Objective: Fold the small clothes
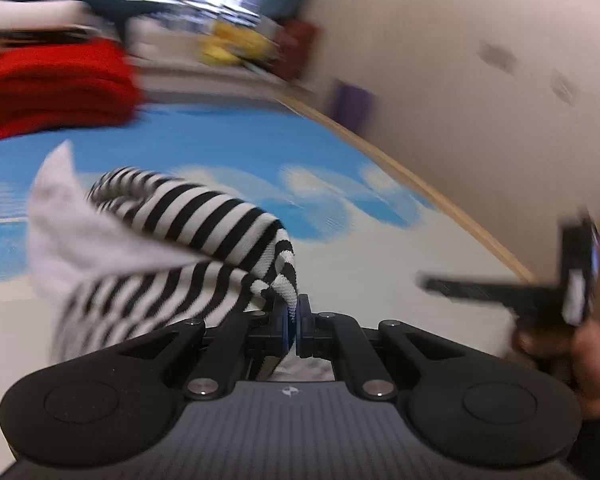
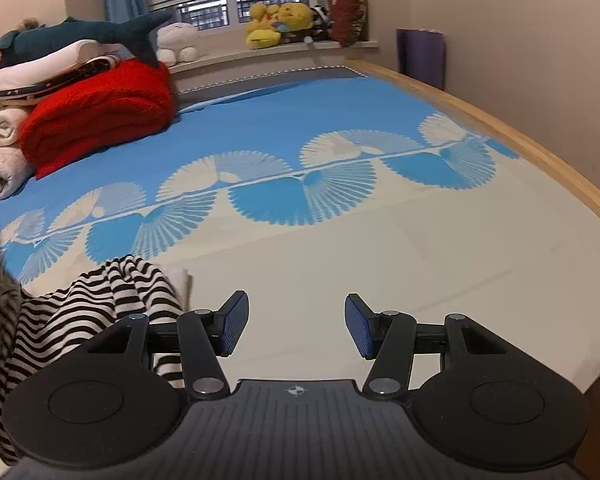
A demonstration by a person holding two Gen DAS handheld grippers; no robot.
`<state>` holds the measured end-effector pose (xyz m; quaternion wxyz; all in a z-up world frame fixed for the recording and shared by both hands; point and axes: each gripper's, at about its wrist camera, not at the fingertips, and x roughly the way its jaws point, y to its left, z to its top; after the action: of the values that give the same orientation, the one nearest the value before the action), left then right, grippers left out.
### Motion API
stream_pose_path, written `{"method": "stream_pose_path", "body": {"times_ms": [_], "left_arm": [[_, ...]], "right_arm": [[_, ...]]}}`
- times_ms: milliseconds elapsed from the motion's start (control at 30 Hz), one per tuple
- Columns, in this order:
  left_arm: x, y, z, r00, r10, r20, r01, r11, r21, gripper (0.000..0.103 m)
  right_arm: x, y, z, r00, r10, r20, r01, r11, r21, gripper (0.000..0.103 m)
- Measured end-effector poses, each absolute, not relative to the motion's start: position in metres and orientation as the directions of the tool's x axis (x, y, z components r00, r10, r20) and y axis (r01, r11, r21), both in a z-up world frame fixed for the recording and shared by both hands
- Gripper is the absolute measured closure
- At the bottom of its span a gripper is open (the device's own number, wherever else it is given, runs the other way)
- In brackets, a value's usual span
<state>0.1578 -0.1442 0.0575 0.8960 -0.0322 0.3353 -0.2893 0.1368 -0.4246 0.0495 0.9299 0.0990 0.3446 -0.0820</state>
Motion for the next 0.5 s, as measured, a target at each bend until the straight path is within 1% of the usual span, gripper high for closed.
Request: {"method": "stream_pose_path", "body": {"times_ms": [67,133,200,233,267,333,400,467,500], "left_arm": [[0.158,-0.192,0.037,0.52,-0.579,-0.627,0.574,0.781,-0.246,0.1],[0.159,-0.237,0.01,0.406,-0.575,-0.71,0.625,0.742,-0.243,0.099],[0.159,-0.26,-0.008,0.321,-0.572,-0.755,0.668,0.702,-0.248,0.099],[0.158,-0.262,-0.009,0.31,-0.57,-0.761,0.684,0.69,-0.238,0.097],[0.159,-0.262,-0.007,0.316,-0.565,-0.762,0.689,0.689,-0.226,0.094],[0.163,-0.244,0.007,0.351,-0.572,-0.741,0.65,0.719,-0.246,0.087],[0.162,-0.213,0.029,0.435,-0.555,-0.709,0.581,0.775,-0.25,0.087],[0.164,-0.182,0.046,0.516,-0.506,-0.691,0.544,0.817,-0.191,0.087],[0.168,-0.166,0.054,0.546,-0.467,-0.696,0.519,0.84,-0.156,0.087]], "right_arm": [[0.134,-0.432,0.049,0.746,-0.094,-0.66,0.237,0.962,0.132,0.048],[0.131,-0.438,0.048,0.743,-0.1,-0.662,0.254,0.957,0.14,0.048],[0.129,-0.444,0.048,0.741,-0.102,-0.664,0.266,0.952,0.15,0.048],[0.128,-0.445,0.048,0.742,-0.101,-0.663,0.271,0.95,0.158,0.048],[0.128,-0.446,0.048,0.744,-0.099,-0.661,0.272,0.948,0.165,0.048],[0.13,-0.446,0.048,0.749,-0.082,-0.658,0.264,0.947,0.182,0.048],[0.133,-0.442,0.049,0.76,-0.041,-0.649,0.229,0.951,0.209,0.048],[0.139,-0.435,0.049,0.768,0.019,-0.64,0.175,0.955,0.239,0.048],[0.142,-0.431,0.048,0.768,0.056,-0.638,0.147,0.954,0.261,0.051]]}}
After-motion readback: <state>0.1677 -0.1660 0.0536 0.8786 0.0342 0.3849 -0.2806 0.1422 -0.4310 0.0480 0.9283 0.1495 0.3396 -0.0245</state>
